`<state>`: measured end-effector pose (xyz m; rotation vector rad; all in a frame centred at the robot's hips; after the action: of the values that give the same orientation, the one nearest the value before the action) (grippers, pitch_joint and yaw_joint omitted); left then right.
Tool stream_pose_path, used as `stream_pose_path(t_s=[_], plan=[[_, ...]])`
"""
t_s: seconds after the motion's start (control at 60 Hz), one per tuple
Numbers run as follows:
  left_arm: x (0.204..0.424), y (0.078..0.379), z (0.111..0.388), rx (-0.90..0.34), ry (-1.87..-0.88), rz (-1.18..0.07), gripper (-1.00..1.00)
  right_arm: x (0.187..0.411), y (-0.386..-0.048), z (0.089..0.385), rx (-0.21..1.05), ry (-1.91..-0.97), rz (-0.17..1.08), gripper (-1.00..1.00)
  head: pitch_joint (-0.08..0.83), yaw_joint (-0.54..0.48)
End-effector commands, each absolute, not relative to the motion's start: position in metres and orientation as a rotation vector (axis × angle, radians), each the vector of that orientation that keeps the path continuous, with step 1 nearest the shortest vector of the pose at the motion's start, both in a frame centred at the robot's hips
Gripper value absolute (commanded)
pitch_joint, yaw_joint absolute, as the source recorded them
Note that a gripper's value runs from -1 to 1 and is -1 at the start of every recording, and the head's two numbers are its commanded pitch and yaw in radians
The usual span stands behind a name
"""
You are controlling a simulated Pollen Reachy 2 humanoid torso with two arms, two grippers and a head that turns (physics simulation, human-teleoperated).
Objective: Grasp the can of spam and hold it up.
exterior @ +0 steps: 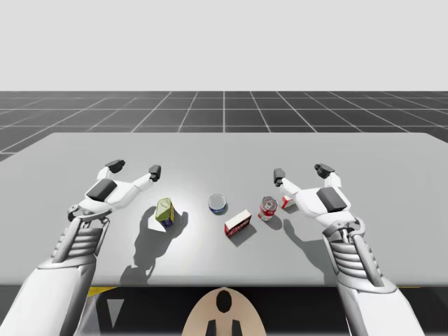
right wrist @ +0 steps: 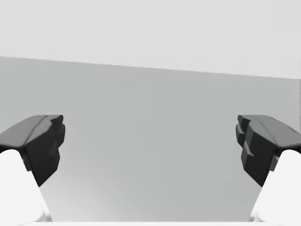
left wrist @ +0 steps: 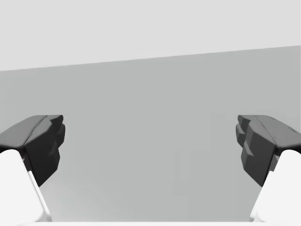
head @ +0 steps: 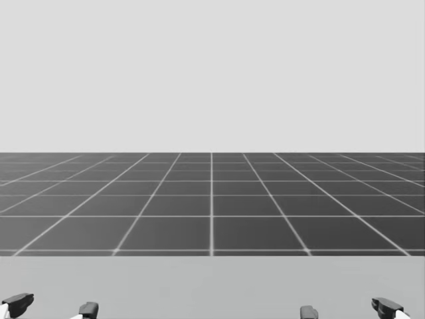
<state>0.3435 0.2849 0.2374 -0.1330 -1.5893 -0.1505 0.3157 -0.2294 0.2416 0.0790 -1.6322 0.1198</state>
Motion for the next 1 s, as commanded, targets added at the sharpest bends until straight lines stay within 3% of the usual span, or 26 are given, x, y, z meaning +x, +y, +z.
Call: stream_pose_path(t_s=[0.017, 0.233, 0.683, 1.0], plan=[[0.3432, 0.2851, 0.2374, -0.129, -1.589, -0.149, -1.00, 0.3141, -0.2288, 0.2414, 0.072, -1.638, 0.107, -1.00, -0.002, 0.00], [0.3432, 0.2854, 0.2377, -0.129, -1.590, -0.147, -1.00, 0.3152, -0.2292, 0.2429, 0.066, -1.640, 0.116, -1.00, 0.071, 0.00], [0.3444, 0.2848, 0.2366, -0.114, -1.593, -0.156, -1.00, 0.3156, -0.2298, 0.2445, 0.051, -1.647, 0.119, -1.00, 0.428, -0.01], [0.3444, 0.2850, 0.2377, -0.106, -1.598, -0.157, -1.00, 0.3137, -0.2300, 0.2478, 0.051, -1.653, 0.122, -1.00, 0.588, 0.11]])
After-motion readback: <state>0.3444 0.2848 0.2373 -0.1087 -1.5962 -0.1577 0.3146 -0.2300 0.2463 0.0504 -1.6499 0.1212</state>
